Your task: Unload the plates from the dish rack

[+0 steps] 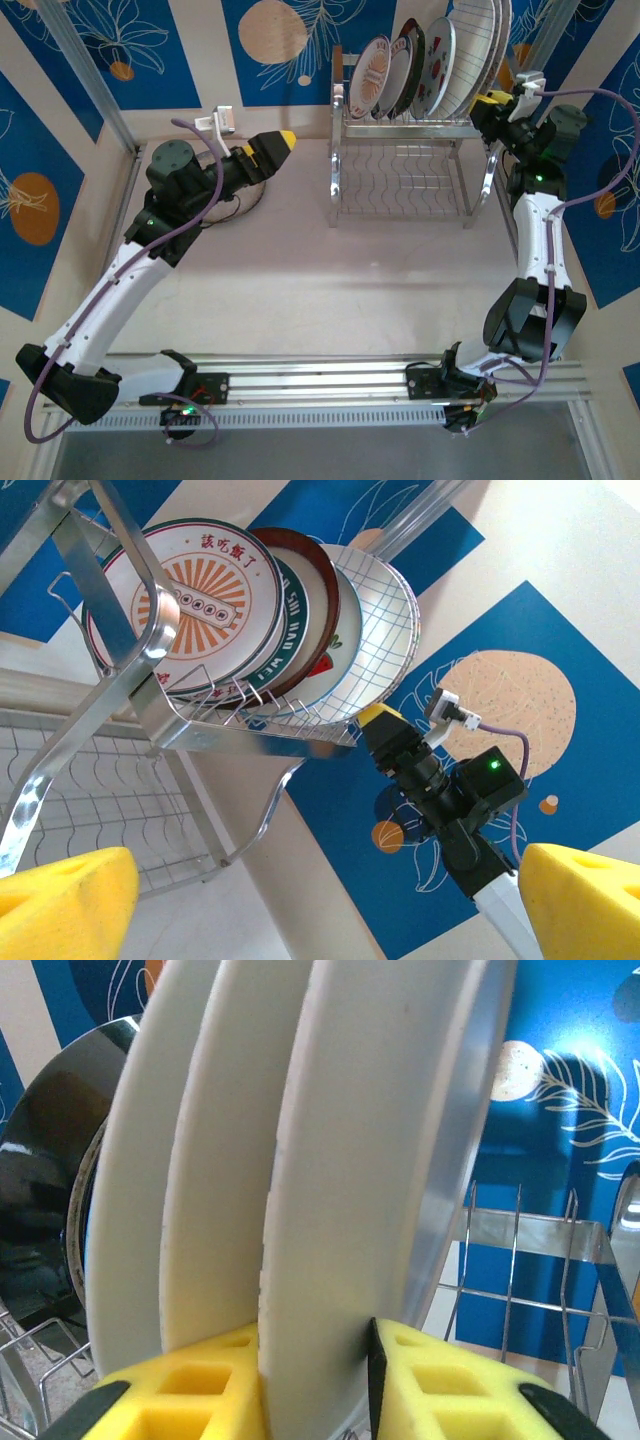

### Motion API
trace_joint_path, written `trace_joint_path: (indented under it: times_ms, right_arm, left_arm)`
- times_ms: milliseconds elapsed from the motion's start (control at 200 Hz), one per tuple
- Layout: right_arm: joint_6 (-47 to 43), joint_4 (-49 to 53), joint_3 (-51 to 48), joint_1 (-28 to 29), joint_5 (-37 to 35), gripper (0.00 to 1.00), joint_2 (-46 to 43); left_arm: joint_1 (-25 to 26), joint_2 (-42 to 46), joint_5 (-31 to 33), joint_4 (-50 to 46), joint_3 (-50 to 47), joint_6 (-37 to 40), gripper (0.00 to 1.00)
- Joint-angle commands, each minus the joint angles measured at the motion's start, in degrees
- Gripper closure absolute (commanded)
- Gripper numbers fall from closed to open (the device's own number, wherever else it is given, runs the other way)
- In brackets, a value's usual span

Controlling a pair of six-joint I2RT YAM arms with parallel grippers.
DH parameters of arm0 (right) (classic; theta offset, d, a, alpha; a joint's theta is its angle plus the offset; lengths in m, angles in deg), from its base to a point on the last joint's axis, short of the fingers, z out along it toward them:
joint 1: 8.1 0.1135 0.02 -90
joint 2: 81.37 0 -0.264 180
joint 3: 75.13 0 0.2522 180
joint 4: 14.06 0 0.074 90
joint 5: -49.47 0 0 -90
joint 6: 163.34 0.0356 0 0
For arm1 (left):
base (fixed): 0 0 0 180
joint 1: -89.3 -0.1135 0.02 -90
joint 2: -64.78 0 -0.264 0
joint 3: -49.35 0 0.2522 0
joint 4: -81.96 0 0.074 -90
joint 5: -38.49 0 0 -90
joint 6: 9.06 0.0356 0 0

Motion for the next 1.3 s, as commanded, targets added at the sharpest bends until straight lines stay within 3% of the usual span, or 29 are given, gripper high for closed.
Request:
trace_joint_path:
  times_ms: [0, 225, 530, 870, 1290]
  right_arm:
    - [0.1, 1.48, 2.23, 0.6, -2.04, 0.75, 0.72]
    - [1.84, 3.56, 1.78, 2.05, -7.31, 0.84, -0.65]
    - [2.28, 5.96, -0.41, 8.76, -26.27, 1.0, -4.04]
    - [1.21, 10.82, 3.76, 14.95, -41.27, 1.0, -3.96]
    - [-0.08, 14.46, 8.19, 16.51, -47.81, 1.0, -5.05]
  left_arm:
    - [0.39, 1.49, 0.57, 2.21, -0.55, -0.63, 0.03]
    - [0.39, 1.08, 0.38, 2.92, -0.68, -1.0, 0.03]
    - [0.39, 0.86, 0.57, 4.19, -0.57, -1.38, 0.03]
    - [0.39, 1.09, 0.66, 4.56, -0.97, -1.55, 0.03]
    - [0.47, 0.12, 0.19, 5.88, -0.11, -1.88, 0.03]
